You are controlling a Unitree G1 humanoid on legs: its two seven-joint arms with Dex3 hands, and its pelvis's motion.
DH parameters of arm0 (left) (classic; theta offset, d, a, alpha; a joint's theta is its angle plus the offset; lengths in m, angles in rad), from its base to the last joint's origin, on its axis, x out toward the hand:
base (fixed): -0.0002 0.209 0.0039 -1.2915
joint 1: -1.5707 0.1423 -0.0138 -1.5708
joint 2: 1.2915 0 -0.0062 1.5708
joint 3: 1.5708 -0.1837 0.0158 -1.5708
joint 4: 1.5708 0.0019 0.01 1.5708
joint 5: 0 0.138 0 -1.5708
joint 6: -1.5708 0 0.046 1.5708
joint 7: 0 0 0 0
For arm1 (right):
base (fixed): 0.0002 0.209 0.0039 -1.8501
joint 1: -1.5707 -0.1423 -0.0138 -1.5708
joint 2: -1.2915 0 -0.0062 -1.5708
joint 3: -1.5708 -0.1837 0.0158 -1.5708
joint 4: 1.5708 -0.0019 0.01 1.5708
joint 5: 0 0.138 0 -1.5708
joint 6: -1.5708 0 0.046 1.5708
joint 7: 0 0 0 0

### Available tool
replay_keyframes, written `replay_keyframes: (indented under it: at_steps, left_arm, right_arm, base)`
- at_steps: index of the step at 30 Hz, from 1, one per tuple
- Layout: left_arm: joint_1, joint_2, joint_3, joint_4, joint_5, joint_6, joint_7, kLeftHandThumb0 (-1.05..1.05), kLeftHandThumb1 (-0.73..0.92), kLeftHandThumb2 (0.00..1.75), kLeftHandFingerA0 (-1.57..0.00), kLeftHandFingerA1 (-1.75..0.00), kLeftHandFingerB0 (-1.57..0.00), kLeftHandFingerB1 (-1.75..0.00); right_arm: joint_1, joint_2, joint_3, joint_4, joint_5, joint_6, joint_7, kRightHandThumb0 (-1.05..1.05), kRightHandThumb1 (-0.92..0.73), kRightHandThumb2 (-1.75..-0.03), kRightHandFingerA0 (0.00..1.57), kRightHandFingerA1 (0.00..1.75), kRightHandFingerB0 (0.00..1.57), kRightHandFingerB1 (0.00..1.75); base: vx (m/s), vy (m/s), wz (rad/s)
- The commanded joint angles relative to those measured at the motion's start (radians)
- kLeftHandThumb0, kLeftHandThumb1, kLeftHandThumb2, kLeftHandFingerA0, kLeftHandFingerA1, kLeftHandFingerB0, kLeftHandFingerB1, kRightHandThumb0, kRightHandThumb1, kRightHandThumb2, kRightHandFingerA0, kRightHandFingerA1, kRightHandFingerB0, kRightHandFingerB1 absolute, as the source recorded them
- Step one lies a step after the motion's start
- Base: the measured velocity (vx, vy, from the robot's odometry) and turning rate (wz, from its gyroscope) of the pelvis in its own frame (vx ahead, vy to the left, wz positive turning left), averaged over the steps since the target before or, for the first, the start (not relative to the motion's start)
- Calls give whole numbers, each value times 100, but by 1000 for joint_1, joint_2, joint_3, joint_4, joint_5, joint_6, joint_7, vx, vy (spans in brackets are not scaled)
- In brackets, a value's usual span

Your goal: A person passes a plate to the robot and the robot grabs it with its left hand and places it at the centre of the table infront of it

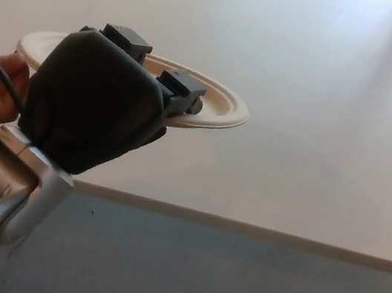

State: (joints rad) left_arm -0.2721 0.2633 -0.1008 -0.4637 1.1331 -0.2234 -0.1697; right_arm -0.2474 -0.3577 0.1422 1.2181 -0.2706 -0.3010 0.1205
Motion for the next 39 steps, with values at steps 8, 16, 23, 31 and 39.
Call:
replay_keyframes:
  at_steps: [8, 16, 23, 31, 39]
  left_arm:
    - [-46, 2, -21, 52, 12, 81, 27, -26, 69, 60, -97, -148, -90, -50]
    - [-151, -45, -139, 259, 70, 113, 113, -27, 66, 59, -95, -152, -90, -52]
    - [-233, -102, -241, 486, 58, 124, 200, -32, 57, 57, -101, -147, -88, -48]
    - [-333, -158, -383, 758, 84, 138, 340, -33, 53, 58, -99, -146, -85, -48]
    - [-431, -177, -449, 976, 69, 204, 307, -29, 50, 56, -92, -137, -79, -46]
  right_arm:
    - [-33, -21, 5, 6, -7, 22, 13, -55, -65, -58, 71, 68, 53, 51]
    - [-22, -27, 8, 4, -8, -2, 9, -56, -65, -58, 71, 70, 55, 53]
    - [-36, -23, 14, 0, -12, 12, 10, -60, -64, -60, 73, 71, 54, 52]
    - [-37, -23, 7, -11, -3, 3, 14, -59, -64, -59, 72, 72, 54, 53]
    - [-53, -22, 14, -19, -7, 17, 28, -58, -64, -59, 68, 68, 53, 52]
  base:
    - [0, 0, 0]
    - [0, 0, 0]
    - [0, 0, 0]
    - [0, 0, 0]
    - [0, 0, 0]
